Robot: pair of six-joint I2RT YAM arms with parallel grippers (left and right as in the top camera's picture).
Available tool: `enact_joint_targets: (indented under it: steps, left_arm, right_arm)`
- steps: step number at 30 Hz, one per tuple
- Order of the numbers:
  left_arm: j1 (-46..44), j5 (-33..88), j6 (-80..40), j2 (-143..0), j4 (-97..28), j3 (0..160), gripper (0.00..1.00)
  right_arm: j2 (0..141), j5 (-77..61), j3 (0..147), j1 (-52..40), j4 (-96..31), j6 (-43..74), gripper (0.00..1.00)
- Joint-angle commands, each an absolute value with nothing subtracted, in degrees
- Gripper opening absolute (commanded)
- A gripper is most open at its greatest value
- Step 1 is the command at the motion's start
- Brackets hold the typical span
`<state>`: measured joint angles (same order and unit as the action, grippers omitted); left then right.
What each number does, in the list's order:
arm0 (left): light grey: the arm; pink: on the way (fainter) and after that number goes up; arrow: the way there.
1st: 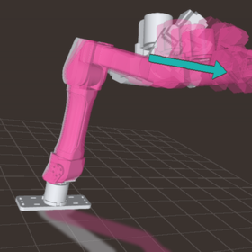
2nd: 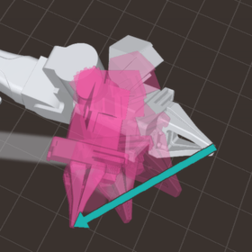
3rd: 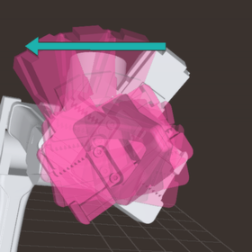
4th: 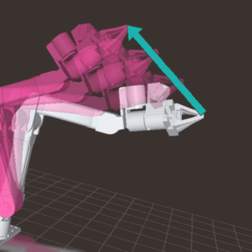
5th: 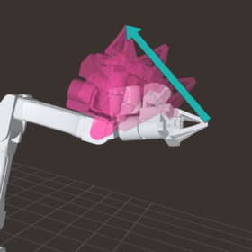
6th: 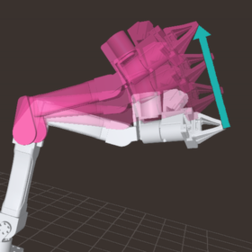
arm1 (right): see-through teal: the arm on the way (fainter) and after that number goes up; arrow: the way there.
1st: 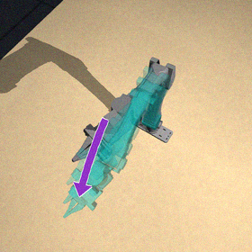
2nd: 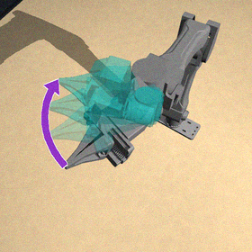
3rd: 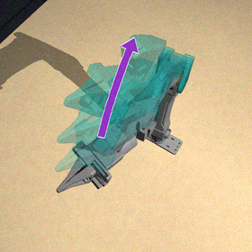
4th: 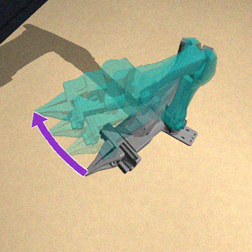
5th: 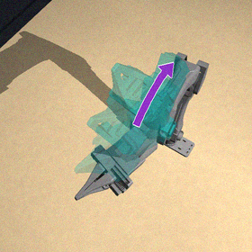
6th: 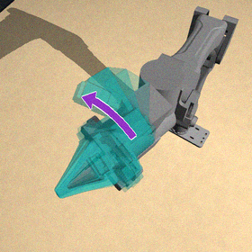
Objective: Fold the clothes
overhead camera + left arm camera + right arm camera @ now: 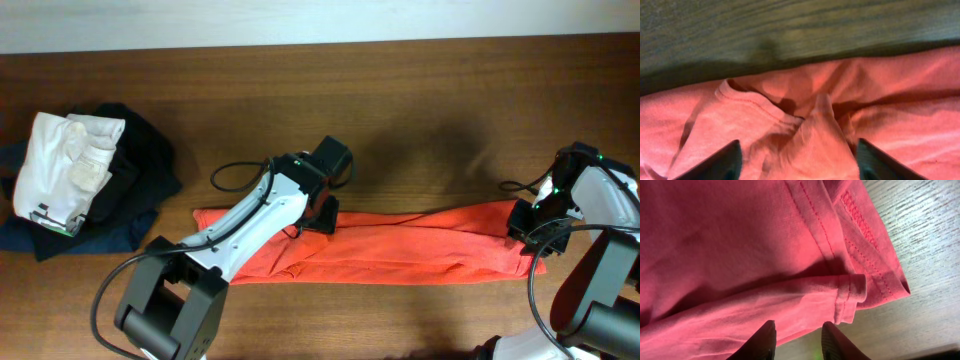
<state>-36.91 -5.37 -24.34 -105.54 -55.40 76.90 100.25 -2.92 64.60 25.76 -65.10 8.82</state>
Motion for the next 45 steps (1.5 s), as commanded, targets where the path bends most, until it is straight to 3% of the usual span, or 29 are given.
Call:
enact_joint_targets:
  steps: [1, 4, 9, 14, 19, 20, 21, 23, 24, 26, 27, 28, 30, 31, 34, 39, 41, 43, 45]
  left_arm:
    - [-34.7, -6.9, -24.8, -104.6, -54.7, 78.7, 0.76]
    - [-28.0, -5.2, -24.8, -97.9, -56.2, 80.6, 0.77]
    - [-16.9, 2.2, -24.8, -93.6, -64.6, 80.6, 0.79]
    - [-14.5, 5.2, -24.8, -93.6, -64.0, 80.6, 0.80]
    - [-14.5, 5.4, -24.8, -93.6, -63.6, 80.6, 0.81]
    - [-14.5, 5.4, -24.8, -93.6, -63.5, 80.6, 0.81]
    - [-14.5, 5.4, -24.8, -93.6, -63.3, 80.6, 0.81]
    - [-14.5, 5.4, -24.8, -93.6, -63.0, 80.6, 0.81]
    - [-14.5, 5.4, -24.8, -93.6, -62.8, 80.6, 0.81]
    - [-14.5, 5.4, -24.8, -93.6, -62.6, 80.6, 0.81]
    - [-14.5, 5.4, -24.8, -93.6, -62.6, 80.6, 0.81]
    - [-14.5, 5.4, -24.8, -93.6, -62.6, 80.6, 0.81]
    - [-14.5, 5.3, -24.8, -93.6, -62.6, 80.6, 0.81]
    - [-14.5, 5.3, -24.8, -93.6, -62.4, 80.6, 0.81]
    - [-14.5, 5.0, -24.7, -93.6, -63.0, 80.6, 0.81]
    - [-14.5, 5.2, -24.2, -93.6, -65.3, 73.9, 0.79]
    - [-14.5, 6.4, -24.2, -93.6, -63.0, 68.7, 0.71]
    - [-14.5, 9.7, -24.2, -93.6, -57.4, 61.7, 0.59]
    - [-14.5, 9.9, -24.9, -93.7, -53.6, 57.3, 0.59]
  right_arm:
    - [99.9, -2.8, 64.5, 25.9, -65.1, 8.8, 0.34]
    - [99.9, -2.8, 64.5, 25.9, -65.3, 8.8, 0.34]
    - [99.9, 2.8, 64.1, 25.9, -60.6, 5.0, 0.71]
    - [101.3, 3.9, 63.1, 25.9, -54.3, -4.8, 0.74]
    - [109.1, 9.7, 62.4, 26.0, -51.8, -5.6, 0.77]
    - [111.0, 9.7, 62.3, 26.0, -51.8, -5.5, 0.76]
    - [112.4, 9.6, 62.3, 26.0, -52.1, -5.5, 0.68]
    - [113.3, 7.3, 62.3, 26.0, -52.0, -5.5, 0.30]
    - [113.3, 7.3, 62.3, 26.0, -52.0, -5.5, 0.22]
    - [113.3, 7.2, 62.3, 26.0, -51.7, -5.5, 0.23]
    - [113.3, 7.0, 62.3, 26.0, -51.5, -5.5, 0.43]
    - [113.3, 5.4, 62.3, 26.0, -50.5, -5.0, 0.70]
    - [113.3, -1.0, 62.6, 26.0, -50.0, -4.9, 0.70]
    - [113.3, -1.5, 62.6, 26.0, -49.6, -4.9, 0.65]
    - [113.3, -1.0, 62.6, 26.0, -48.7, -4.9, 0.39]
    - [113.3, -1.1, 62.6, 26.0, -47.9, -4.0, 0.36]
    - [113.3, -1.1, 62.6, 26.0, -47.9, -3.8, 0.26]
    - [113.3, -1.1, 62.6, 26.0, -47.9, -2.5, 0.22]
    - [113.3, -1.1, 62.6, 26.0, -47.9, -2.5, 0.22]
